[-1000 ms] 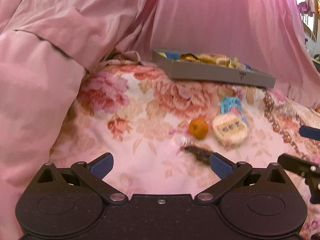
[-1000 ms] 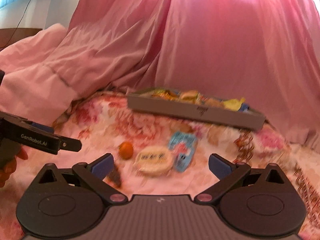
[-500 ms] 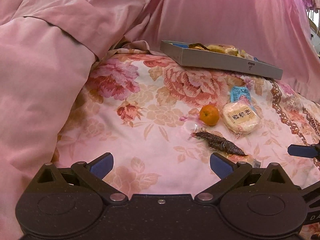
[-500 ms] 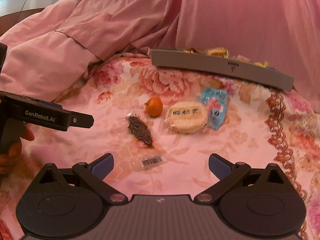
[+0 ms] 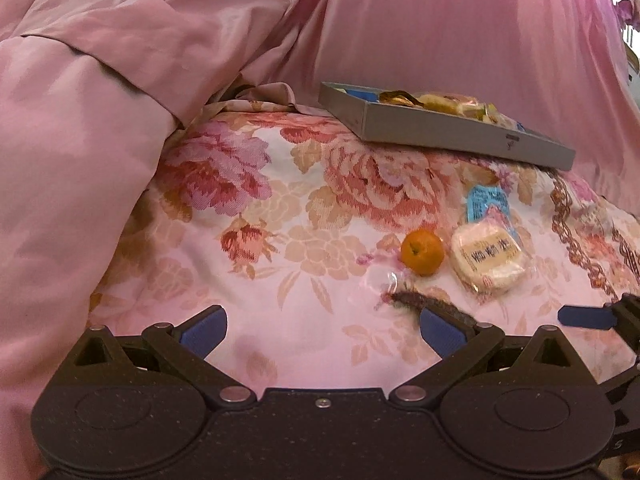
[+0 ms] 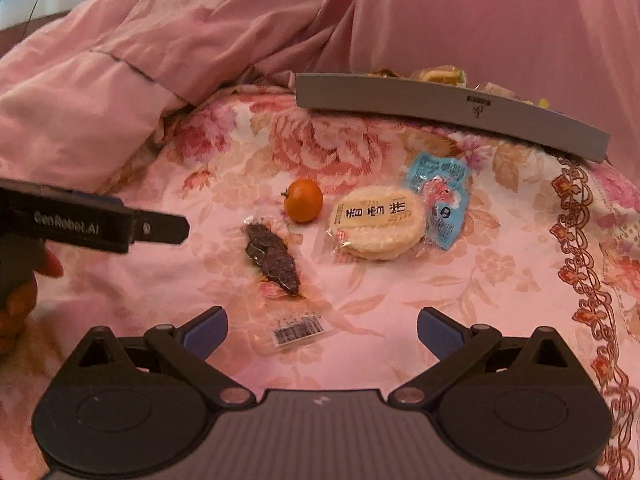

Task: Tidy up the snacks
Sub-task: 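Grasp the mandarin orange with the left gripper while the right gripper grasps the dark meat strip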

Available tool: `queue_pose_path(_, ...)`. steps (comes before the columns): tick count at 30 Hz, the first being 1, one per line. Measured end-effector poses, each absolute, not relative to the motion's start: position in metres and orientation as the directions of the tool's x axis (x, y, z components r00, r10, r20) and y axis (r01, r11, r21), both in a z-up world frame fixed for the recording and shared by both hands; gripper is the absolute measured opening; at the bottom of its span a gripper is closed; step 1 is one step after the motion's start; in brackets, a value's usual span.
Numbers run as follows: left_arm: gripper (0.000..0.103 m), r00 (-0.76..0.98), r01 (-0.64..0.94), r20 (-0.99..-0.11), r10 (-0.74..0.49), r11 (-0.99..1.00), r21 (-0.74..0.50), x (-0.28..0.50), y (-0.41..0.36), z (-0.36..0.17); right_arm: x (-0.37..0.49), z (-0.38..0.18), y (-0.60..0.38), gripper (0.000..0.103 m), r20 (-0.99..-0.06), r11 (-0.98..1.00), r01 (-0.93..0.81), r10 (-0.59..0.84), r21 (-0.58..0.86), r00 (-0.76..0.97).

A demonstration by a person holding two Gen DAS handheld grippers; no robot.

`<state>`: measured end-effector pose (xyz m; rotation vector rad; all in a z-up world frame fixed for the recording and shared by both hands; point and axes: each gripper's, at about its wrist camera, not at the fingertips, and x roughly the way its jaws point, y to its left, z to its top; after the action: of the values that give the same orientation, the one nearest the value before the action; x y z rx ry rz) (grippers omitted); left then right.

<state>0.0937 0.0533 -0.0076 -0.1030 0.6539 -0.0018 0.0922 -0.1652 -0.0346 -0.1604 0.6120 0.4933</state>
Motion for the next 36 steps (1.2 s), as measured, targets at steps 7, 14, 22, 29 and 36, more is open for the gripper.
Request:
queue_pose_path(7,0.102,0.792,0.025,-0.604,-0.089,0.993,-0.114,0.124,0.051,-0.004,0.111,-0.039,-0.162,0.103,-0.599,0.865,-0.502,0.399,-0.006,0.694)
queue_pose_path(14,0.102,0.749,0.139,-0.637,-0.185,0.983,-0.122,0.156,0.037,-0.009,0.120,-0.043,-0.154,0.103,-0.601,0.821,-0.570,0.455,-0.002,0.657)
queue_pose_path(22,0.102,0.730,0.255,-0.648,-0.217,0.966,-0.035,0.184,0.021,-0.014,0.127,-0.046,-0.140,0.103,-0.610,0.778,-0.629,0.498,0.001,0.616)
queue_pose_path(29,0.082,0.713,0.295,-0.655,-0.250,0.955,-0.044,0.195,0.013,-0.016,0.132,-0.046,-0.134,0.088,-0.597,0.761,-0.648,0.534,0.031,0.599)
queue_pose_path(36,0.051,0.681,0.325,-0.673,-0.290,0.943,-0.078,0.196,0.008,-0.021,0.130,-0.046,-0.139,0.071,-0.579,0.764,-0.644,0.542,0.039,0.609)
